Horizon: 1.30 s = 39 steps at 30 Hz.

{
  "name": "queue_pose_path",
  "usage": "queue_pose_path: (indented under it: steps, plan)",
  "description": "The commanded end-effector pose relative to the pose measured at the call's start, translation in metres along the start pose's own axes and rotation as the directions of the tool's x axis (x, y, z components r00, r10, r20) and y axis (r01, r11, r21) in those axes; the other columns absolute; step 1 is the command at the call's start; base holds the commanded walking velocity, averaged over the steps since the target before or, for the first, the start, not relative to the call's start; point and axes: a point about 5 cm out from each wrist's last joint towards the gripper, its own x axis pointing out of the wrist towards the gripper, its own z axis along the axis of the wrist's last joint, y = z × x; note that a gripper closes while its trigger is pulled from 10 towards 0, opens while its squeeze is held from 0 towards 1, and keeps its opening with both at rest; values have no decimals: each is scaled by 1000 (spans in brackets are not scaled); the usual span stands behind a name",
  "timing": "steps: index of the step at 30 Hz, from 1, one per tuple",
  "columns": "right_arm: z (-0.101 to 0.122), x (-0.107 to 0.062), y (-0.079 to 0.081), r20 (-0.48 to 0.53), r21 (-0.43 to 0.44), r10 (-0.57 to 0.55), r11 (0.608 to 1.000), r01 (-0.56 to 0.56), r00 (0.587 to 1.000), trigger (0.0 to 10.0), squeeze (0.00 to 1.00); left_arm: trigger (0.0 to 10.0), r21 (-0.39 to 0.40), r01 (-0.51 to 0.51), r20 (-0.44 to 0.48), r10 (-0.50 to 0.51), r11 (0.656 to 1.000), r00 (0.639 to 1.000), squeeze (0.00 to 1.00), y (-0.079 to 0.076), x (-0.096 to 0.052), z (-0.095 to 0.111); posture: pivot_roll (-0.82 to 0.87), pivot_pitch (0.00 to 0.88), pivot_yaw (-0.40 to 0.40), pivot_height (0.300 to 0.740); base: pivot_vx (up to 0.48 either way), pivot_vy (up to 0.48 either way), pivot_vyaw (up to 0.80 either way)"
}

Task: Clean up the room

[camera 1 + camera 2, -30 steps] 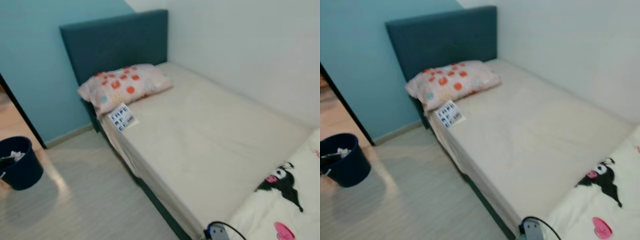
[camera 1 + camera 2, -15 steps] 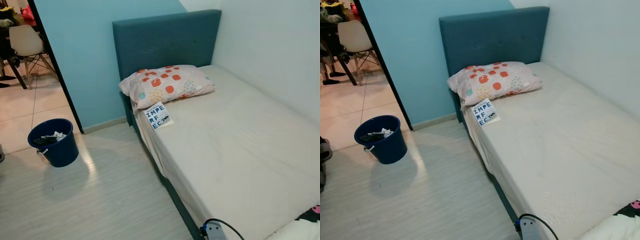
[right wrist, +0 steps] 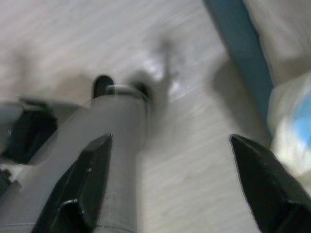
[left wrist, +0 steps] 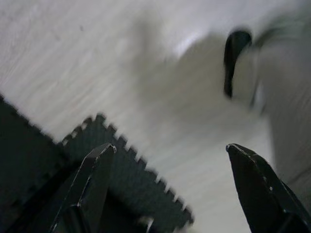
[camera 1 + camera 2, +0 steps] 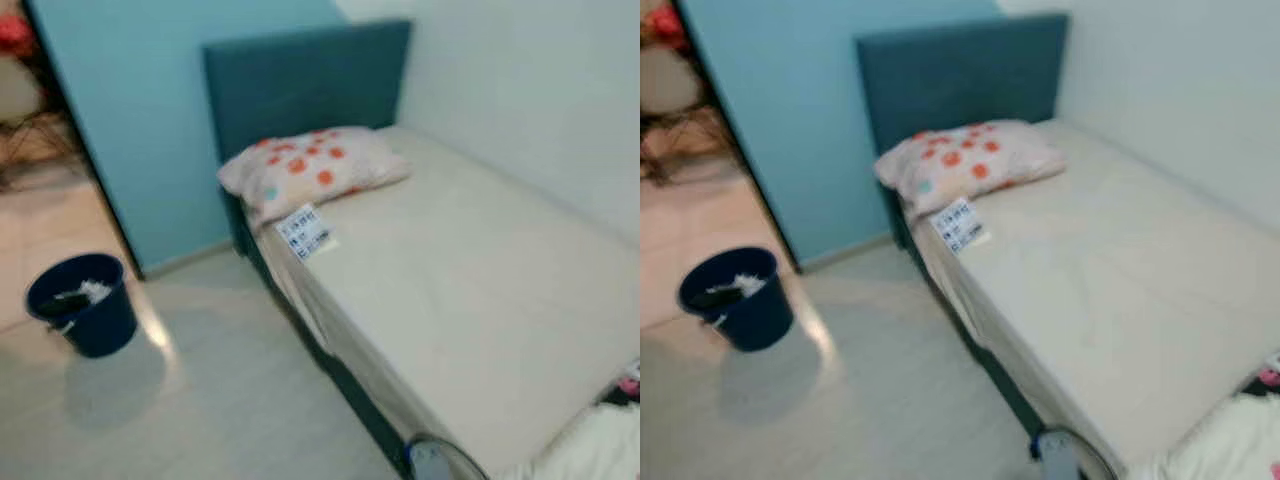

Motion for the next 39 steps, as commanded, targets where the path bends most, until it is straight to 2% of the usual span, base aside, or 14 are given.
queue_pose_path:
  steps: [1, 11, 17, 23, 26, 39]
  plan:
    - [-2, 0, -3, -12, -10, -12, 1000, 12, 1000, 10000, 0, 10000, 6, 13, -37, -12, 1000, 999, 0, -4, -1, -12, 1, 74, -20, 740, -240, 412, 0]
    - [-3, 0, -4, -16, -16, -13, 1000, 13, 1000, 10000, 0, 10000, 7, 14, -37, -14, 1000, 999, 0, -4, -1, -12, 0, 72, -20, 740, -145, 348, 0]
    - [-3, 0, -4, -15, -22, -10, 1000, 10, 1000, 10000, 0, 10000, 12, 29, -25, -29, 999, 999, 0, -5, -1, -11, 1, 65, -20, 740, 0, 0, 0]
    - [-3, 0, -4, -16, -32, -8, 999, 7, 1000, 10000, 0, 10000, 63, 53, -27, -51, 997, 998, 0, -6, -1, -10, 3, 54, -23, 740, 0, -231, 0]
    - [-3, 0, -4, -16, -33, -8, 999, 7, 1000, 10000, 0, 10000, 48, 41, -21, -40, 998, 999, 0, -5, -1, -10, 1, 56, -22, 740, 0, -480, 0]
    - [-3, 0, -4, -19, -34, -8, 999, 7, 1000, 10000, 0, 10000, 39, 38, -30, -37, 998, 999, 0, -5, -1, -11, 2, 71, -22, 740, 0, 0, 0]
